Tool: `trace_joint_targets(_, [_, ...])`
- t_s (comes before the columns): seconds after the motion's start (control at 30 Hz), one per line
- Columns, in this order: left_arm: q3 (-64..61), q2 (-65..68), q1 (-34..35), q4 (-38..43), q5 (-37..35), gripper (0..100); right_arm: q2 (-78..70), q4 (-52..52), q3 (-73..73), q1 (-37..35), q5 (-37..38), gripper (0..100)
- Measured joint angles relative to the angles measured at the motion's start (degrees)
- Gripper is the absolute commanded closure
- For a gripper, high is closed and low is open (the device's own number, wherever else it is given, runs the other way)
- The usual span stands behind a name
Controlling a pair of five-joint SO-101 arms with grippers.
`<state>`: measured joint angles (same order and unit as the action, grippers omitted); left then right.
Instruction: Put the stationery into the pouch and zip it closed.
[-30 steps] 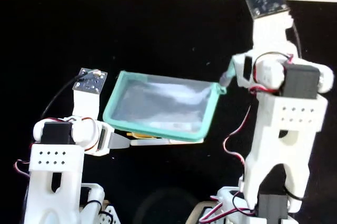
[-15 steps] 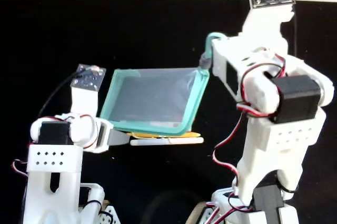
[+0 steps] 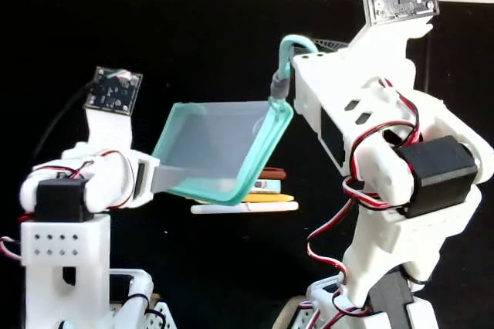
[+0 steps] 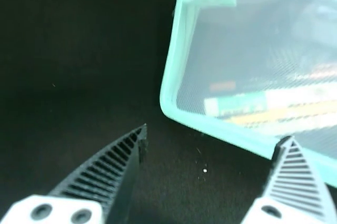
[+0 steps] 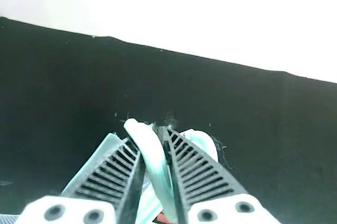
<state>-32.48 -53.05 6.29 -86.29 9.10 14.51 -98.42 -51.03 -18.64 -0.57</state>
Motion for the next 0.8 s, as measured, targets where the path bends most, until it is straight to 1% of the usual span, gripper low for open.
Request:
trace_joint_targets(0.13, [4.66, 0.00, 0.00, -0.09, 0.00, 63, -0.09, 2.29, 0.00, -0.09, 0.00, 99.1])
trace_joint_targets(0.37, [5.45, 0.00, 0.00, -5.19, 0.00, 63, -1.14, 7.47, -0.26, -2.99, 0.00, 99.1])
trace_joint_targets(0.63, [0.18, -0.09, 0.00, -5.36, 0.00, 63, -7.82, 12.48, -0.26, -7.91, 0.00, 99.1])
trace_joint_targets(0.8, [-1.67, -0.09, 0.00, -5.36, 0.00, 63, -8.70, 15.56, -0.53, -8.53, 0.00, 99.1])
